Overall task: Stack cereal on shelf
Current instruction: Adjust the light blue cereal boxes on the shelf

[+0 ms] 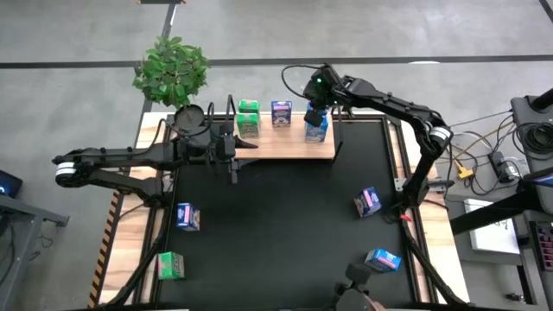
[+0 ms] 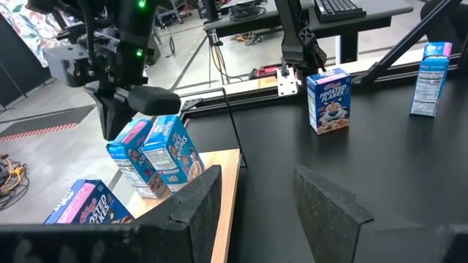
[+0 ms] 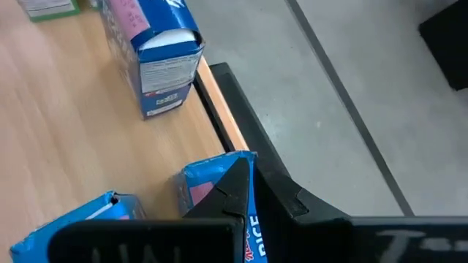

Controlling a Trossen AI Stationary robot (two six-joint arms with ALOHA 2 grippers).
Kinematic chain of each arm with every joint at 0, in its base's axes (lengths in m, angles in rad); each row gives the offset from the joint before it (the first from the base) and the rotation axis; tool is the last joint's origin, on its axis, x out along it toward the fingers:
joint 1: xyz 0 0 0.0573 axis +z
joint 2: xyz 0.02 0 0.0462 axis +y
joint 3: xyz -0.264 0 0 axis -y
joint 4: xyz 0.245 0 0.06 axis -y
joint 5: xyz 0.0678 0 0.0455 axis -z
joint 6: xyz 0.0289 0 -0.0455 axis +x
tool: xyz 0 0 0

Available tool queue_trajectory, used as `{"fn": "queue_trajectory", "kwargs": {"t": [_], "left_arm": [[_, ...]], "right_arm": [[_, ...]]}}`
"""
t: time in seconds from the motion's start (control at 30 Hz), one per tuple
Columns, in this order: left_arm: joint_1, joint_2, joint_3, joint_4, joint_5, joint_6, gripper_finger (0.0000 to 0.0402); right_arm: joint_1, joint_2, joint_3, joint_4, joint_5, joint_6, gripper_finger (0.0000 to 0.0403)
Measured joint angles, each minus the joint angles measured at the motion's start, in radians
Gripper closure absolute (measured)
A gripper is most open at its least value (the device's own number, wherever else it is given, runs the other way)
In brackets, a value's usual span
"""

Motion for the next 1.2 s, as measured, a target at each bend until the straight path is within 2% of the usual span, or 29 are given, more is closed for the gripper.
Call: {"fn": "queue_trajectory", "kwargs": {"t": [0.17,1.2], "left_arm": [[0.000,0.000,0.000,-0.001,0.000,0.000,0.0249],[0.000,0.000,0.000,-0.003,0.000,-0.003,0.0249]], "right_arm": [[0.000,0.000,0.000,-0.002,-0.066,-0.003,0.0390],[0.014,-0.036,0.015,-0.081,-0.064,-0.030,0.0390]]}}
